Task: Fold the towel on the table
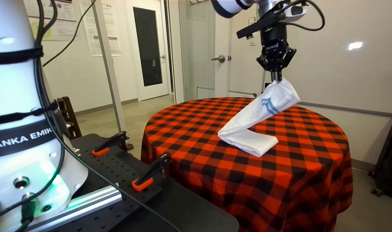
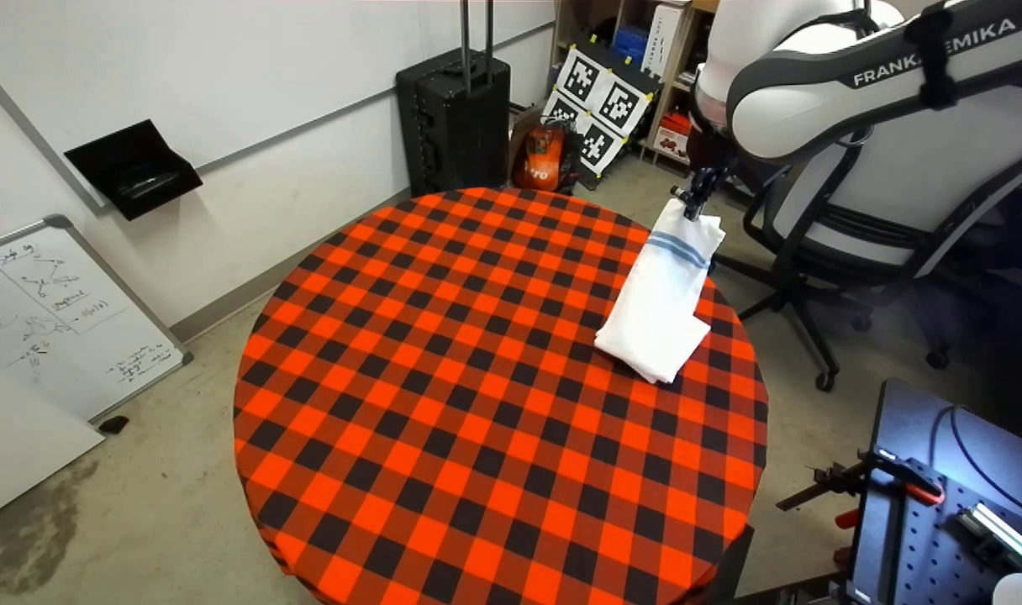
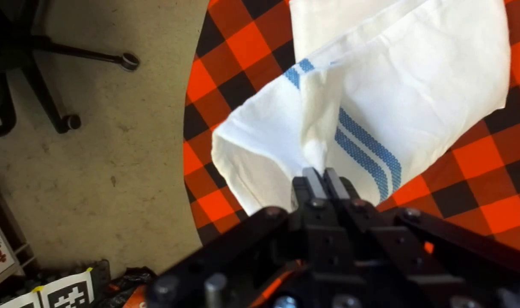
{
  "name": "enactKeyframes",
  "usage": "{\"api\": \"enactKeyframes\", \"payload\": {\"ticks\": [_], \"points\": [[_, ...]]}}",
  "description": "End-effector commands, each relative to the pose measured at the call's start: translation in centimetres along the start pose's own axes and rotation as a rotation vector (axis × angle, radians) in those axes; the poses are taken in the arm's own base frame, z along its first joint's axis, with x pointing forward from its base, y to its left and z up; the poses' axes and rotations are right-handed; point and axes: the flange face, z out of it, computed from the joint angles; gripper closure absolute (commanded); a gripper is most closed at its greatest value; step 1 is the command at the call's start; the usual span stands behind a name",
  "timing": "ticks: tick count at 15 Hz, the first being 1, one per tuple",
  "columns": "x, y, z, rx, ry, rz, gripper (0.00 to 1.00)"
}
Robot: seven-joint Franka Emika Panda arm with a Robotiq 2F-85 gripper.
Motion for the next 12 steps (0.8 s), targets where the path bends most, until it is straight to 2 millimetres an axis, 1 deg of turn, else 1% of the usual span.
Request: {"api": "enactKeyframes", "payload": {"ticks": [1,2,7,10,11,12], "points": [[1.1,2.4,1.2,-0.040,-0.005,0.062,0.99],[1.3,3.1,1.5,-0.044,-0.012,0.076,0.99],[2.0,5.5,5.0,-0.066,-0.062,0.156,0.99],[2.5,6.0,7.2,-0.078,-0.103,0.182,0.99],[2.7,5.8,8.1,-0.082,-0.120,0.186,0.99],[2.8,5.8,8.6,-0.083,-0.135,0.188,0.99]]}}
